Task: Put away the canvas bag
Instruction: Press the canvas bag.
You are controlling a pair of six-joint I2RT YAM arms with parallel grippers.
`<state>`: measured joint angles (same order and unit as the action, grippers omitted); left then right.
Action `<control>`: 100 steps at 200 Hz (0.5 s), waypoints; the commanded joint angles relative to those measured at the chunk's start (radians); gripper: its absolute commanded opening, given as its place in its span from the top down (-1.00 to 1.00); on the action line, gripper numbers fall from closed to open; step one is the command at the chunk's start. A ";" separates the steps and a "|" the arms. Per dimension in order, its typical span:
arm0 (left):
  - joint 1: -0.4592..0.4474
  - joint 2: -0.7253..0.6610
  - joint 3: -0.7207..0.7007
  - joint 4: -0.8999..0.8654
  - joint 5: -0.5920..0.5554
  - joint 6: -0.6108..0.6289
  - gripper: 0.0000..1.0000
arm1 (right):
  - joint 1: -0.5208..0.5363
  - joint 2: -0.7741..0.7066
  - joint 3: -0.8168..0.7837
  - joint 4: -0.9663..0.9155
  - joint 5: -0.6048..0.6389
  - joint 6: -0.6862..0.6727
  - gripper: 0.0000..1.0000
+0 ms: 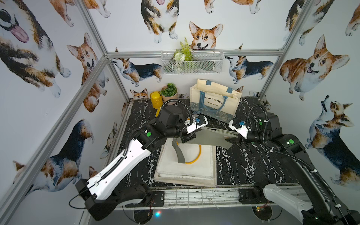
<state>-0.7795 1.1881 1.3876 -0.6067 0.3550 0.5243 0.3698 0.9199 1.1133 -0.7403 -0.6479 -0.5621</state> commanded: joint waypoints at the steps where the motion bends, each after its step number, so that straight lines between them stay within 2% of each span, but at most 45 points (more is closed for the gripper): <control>1: 0.025 -0.031 -0.026 0.152 0.084 -0.025 1.00 | -0.005 -0.019 -0.025 0.168 -0.119 0.099 -0.05; 17: 0.032 -0.042 -0.043 0.152 0.078 -0.030 1.00 | -0.005 -0.031 -0.045 0.241 -0.139 0.128 0.27; 36: 0.033 -0.038 -0.041 0.133 0.048 -0.030 1.00 | -0.005 -0.036 -0.045 0.277 -0.126 0.132 0.86; 41: 0.033 -0.034 -0.036 0.127 0.044 -0.031 0.74 | -0.005 -0.034 -0.042 0.276 -0.122 0.129 1.00; 47: 0.030 -0.028 -0.027 0.121 0.046 -0.035 0.32 | -0.005 -0.030 -0.031 0.267 -0.118 0.120 1.00; 51: 0.025 -0.024 -0.018 0.120 0.048 -0.040 0.11 | -0.005 -0.027 -0.021 0.255 -0.115 0.114 1.00; 63: -0.016 -0.008 0.017 0.134 0.038 -0.046 -0.27 | -0.004 -0.008 0.015 0.206 -0.109 0.085 1.00; 74: -0.079 0.019 0.057 0.148 0.005 -0.032 -0.42 | -0.005 0.011 0.047 0.160 -0.108 0.061 1.00; 100: -0.197 0.130 0.178 0.128 -0.038 0.018 -0.55 | -0.005 0.040 0.108 0.098 -0.106 0.030 1.00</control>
<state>-0.8967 1.2339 1.4727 -0.5098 0.3592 0.4938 0.3645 0.9401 1.1687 -0.6060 -0.7319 -0.4820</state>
